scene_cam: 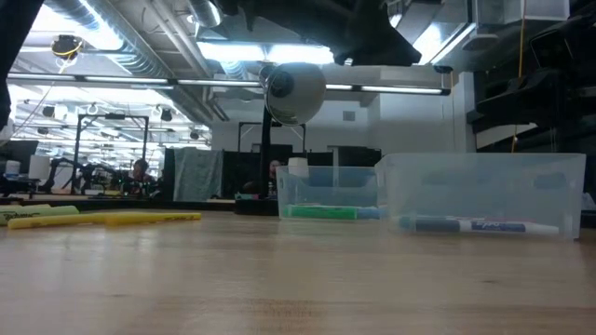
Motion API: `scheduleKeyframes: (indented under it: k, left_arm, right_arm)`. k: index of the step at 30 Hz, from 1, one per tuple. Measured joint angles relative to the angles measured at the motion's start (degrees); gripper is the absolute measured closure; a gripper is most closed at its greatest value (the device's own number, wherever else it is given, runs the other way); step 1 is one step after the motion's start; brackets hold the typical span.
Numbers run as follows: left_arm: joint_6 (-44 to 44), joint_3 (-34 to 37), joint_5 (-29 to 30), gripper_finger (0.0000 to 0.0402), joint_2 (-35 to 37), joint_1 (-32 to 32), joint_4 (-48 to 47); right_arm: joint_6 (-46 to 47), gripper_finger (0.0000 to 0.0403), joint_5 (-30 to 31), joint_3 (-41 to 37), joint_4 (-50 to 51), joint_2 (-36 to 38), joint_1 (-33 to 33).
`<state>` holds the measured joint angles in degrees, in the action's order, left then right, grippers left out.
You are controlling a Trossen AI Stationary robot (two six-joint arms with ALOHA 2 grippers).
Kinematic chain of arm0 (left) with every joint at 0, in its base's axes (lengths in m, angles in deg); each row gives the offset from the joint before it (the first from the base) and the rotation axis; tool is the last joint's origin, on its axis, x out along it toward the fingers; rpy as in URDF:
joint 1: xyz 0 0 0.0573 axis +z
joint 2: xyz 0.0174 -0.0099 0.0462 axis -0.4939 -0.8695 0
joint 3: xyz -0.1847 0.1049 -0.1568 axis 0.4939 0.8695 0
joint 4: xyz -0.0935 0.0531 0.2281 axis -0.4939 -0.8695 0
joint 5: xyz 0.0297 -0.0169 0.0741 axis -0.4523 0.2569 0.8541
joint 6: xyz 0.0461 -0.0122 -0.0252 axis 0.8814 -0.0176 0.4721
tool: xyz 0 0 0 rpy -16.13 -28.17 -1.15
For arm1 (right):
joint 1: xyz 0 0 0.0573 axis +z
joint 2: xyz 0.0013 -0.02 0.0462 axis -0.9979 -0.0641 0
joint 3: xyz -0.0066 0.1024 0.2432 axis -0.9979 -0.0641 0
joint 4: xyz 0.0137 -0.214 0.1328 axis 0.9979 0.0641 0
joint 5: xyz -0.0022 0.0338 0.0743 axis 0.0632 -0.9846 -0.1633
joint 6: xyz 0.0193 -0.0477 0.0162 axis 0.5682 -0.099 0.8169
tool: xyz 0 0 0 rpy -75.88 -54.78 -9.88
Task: Pick & Place Markers
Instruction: Put the right yellow pen into the black transparent bin
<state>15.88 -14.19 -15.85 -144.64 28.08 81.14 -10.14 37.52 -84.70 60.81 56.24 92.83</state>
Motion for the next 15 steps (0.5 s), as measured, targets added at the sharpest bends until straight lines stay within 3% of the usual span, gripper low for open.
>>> scheduleKeyframes:
  k: [5,15]
  left_arm:
    - [-2.0,3.5,-3.6,0.0295,2.7,0.1,0.2]
    - [-4.1,23.7,-1.5,0.03,19.1,-0.7,9.0]
  right_arm:
    - [0.0,0.0395,0.0,0.0,0.0,0.0,0.0]
    - [0.0,0.0395,-0.5,0.0,0.0,0.0,0.0]
